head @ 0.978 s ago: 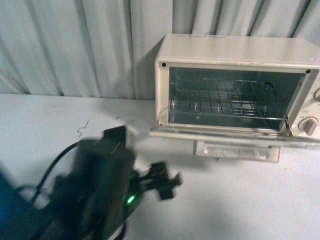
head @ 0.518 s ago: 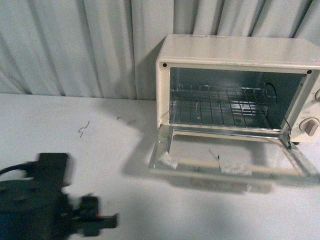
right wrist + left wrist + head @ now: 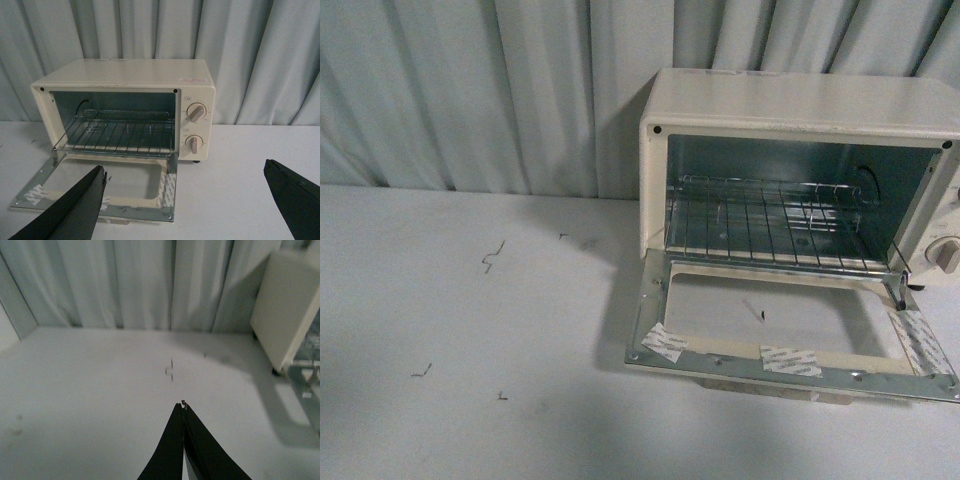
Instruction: Open oven
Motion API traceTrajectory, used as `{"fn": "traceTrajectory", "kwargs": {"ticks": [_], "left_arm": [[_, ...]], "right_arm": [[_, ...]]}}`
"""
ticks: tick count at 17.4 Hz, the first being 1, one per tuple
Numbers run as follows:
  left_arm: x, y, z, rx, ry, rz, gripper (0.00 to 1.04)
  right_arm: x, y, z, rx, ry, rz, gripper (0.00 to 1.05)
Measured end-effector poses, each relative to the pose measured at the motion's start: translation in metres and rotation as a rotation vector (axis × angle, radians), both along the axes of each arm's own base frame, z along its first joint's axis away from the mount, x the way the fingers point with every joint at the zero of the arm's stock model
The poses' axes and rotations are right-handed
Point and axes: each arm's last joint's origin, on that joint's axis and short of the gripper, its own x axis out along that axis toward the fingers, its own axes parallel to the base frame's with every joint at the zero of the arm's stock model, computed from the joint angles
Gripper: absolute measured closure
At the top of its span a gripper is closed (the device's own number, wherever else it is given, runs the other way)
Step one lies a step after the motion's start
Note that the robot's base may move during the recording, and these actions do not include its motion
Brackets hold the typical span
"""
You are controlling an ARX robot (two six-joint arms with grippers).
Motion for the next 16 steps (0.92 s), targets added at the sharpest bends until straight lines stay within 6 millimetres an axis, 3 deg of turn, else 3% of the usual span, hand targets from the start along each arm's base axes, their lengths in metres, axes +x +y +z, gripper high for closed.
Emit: {"fn": "traceTrajectory", "kwargs": {"ticks": [1, 2, 3, 8, 16], "left_arm": [[-0.01, 0.007, 0.029, -0.019, -0.144, 0.008, 1.03], [-0.023, 0.02, 0.042, -0.019, -0.166, 0.014, 1.03], [-0.032, 0.02, 0.047, -0.019, -0.168, 0.007, 1.03], [-0.047, 0.02, 0.05, -0.019, -0.146, 0.007, 1.03], [-0.053, 0.02, 0.05, -0.019, -0.148, 0.006, 1.03]], "right_arm": [[0.0, 0.0, 0.0, 0.0, -0.001, 0.0, 0.06], [0.0, 0.0, 0.0, 0.0, 0.0, 0.0, 0.06], [0.0, 0.0, 0.0, 0.0, 0.0, 0.0, 0.06], [0.0, 0.0, 0.0, 0.0, -0.001, 0.0, 0.06], [0.0, 0.0, 0.0, 0.0, 0.0, 0.0, 0.06]]}}
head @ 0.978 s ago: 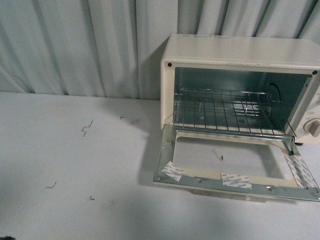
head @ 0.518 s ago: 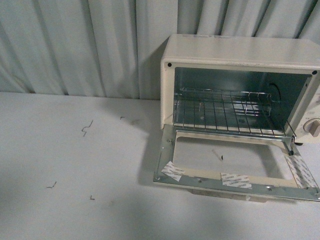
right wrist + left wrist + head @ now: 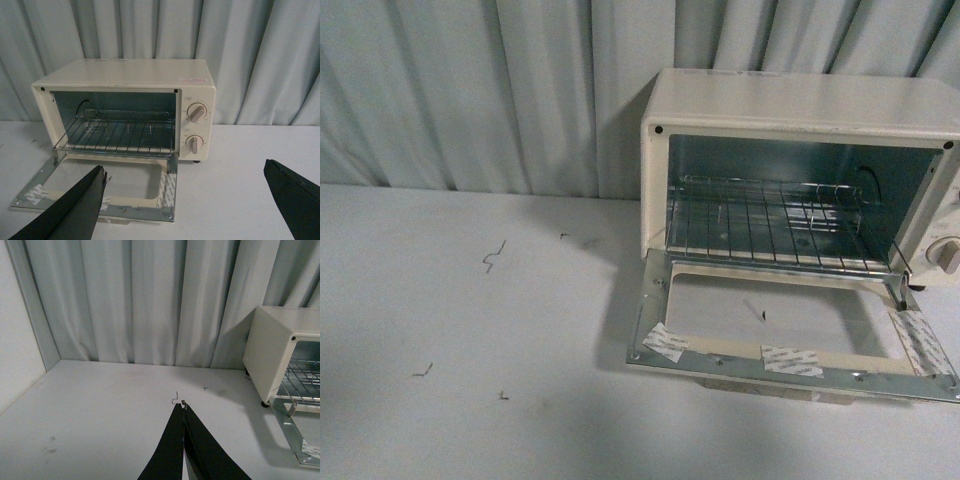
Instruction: Open oven
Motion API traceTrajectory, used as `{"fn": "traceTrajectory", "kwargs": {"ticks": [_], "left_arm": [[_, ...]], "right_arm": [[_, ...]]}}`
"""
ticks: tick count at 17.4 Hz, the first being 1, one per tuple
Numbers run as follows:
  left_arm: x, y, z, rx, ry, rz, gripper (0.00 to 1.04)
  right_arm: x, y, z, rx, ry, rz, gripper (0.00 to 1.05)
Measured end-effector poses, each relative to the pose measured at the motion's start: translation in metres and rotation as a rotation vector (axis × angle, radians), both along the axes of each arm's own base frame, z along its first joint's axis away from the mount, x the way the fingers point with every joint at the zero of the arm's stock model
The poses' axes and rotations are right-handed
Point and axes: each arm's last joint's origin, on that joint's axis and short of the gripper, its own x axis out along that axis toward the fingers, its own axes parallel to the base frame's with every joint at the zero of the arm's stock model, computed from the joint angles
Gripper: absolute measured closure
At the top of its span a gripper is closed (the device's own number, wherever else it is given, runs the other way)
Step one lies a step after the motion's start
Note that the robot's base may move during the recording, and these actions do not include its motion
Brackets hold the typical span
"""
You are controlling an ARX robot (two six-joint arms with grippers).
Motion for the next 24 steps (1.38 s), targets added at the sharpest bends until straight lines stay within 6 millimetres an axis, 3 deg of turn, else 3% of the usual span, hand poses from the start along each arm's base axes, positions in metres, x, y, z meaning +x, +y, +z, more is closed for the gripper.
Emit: {"fn": "traceTrajectory", "kwargs": {"ticks": [6, 8, 16, 17, 18, 24], "left_arm": [[-0.007, 0.0, -0.001, 0.0, 0.003, 0.0, 1.03], [-0.02, 0.0, -0.002, 0.0, 0.002, -0.002, 1.03], [-0.019, 0.0, -0.003, 0.0, 0.009, -0.002, 1.03], [-0.019, 0.0, -0.003, 0.0, 0.009, -0.002, 0.82], [-0.019, 0.0, -0.003, 0.0, 0.009, -0.002, 0.75], [-0.019, 0.0, -0.003, 0.0, 0.009, -0.002, 0.08]], "right_arm": [[0.0, 0.0, 0.0, 0.0, 0.0, 0.0, 0.06], [0.0, 0.0, 0.0, 0.0, 0.0, 0.0, 0.06], [0.0, 0.0, 0.0, 0.0, 0.0, 0.0, 0.06], [0.0, 0.0, 0.0, 0.0, 0.0, 0.0, 0.06], [0.0, 0.0, 0.0, 0.0, 0.0, 0.0, 0.06], [0.0, 0.0, 0.0, 0.0, 0.0, 0.0, 0.06]]}}
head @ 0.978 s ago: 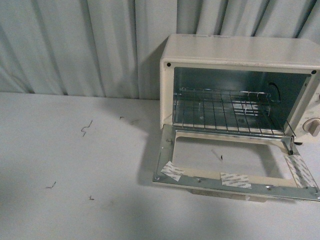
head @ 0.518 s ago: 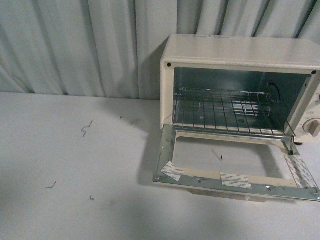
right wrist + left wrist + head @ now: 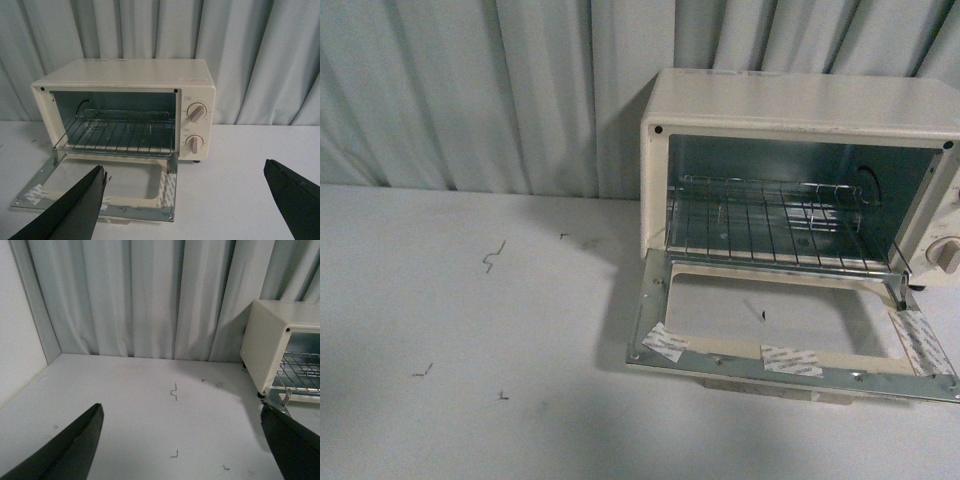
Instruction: Open oven
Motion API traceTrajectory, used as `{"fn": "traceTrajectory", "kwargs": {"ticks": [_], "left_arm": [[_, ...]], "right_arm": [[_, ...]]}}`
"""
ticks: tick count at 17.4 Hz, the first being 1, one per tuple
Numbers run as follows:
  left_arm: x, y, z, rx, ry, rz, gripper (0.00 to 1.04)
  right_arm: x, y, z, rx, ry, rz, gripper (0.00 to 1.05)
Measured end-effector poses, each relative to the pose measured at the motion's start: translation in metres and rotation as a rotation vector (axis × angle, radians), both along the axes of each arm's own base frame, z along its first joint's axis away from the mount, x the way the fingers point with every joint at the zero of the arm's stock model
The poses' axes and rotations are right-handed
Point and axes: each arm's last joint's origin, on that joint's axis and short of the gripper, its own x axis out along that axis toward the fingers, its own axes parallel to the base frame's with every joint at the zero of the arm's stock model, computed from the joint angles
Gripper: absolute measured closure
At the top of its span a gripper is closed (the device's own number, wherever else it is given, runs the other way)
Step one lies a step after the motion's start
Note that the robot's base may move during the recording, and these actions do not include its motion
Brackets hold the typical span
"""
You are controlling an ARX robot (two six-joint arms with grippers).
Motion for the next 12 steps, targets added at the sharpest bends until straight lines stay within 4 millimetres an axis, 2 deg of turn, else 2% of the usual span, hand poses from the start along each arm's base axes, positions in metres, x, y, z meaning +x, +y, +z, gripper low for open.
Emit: {"fn": "traceTrajectory", "kwargs": {"ticks": [12], "left_arm": [[0.0, 0.0, 0.0, 0.0, 0.0, 0.0, 0.07]], "right_arm": [[0.0, 0.0, 0.0001, 0.0, 0.0, 0.0, 0.06]]}}
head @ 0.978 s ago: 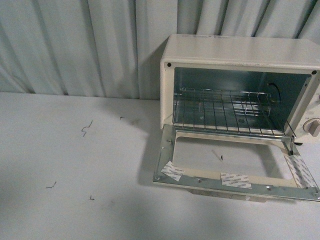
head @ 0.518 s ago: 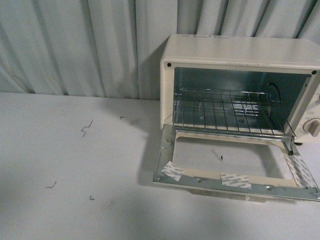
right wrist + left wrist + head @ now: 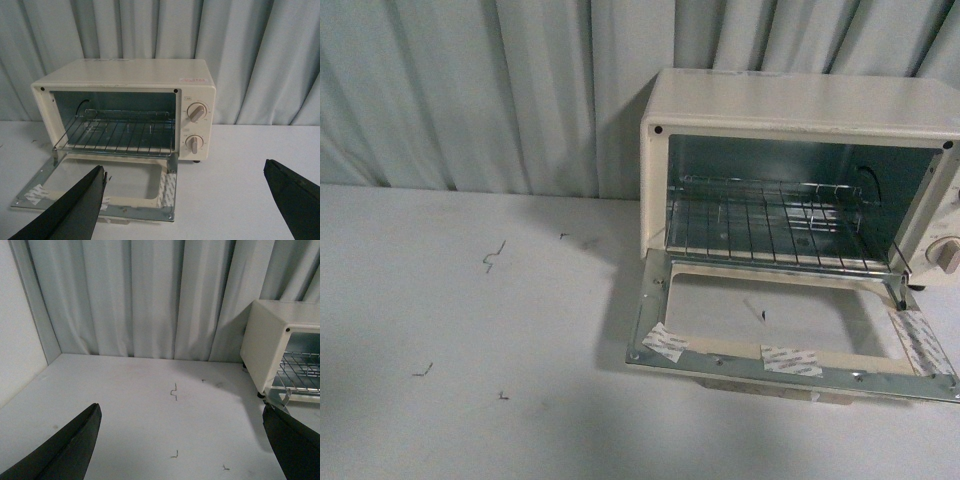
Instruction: Open oven
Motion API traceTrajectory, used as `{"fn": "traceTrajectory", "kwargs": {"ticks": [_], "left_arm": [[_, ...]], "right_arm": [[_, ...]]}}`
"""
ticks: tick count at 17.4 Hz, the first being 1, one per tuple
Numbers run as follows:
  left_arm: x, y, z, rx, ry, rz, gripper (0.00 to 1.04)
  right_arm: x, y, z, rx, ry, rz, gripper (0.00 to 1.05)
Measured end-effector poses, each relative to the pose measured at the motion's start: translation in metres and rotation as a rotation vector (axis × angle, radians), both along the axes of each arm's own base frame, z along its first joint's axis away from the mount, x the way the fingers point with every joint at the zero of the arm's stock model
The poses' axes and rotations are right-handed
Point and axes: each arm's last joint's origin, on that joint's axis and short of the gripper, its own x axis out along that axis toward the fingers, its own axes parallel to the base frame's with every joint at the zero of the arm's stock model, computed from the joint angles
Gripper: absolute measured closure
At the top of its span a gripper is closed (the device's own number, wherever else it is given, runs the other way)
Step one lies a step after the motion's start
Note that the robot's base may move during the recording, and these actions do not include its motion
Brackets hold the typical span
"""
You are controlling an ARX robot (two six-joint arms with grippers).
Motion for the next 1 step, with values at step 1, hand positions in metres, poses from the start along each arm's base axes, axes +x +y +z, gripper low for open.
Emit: {"fn": "traceTrajectory", "kwargs": {"ticks": [1], "left_arm": [[0.0, 0.0, 0.0, 0.0, 0.0, 0.0, 0.07]], "right_arm": [[0.0, 0.0, -0.0001, 0.0, 0.0, 0.0, 0.06]]}}
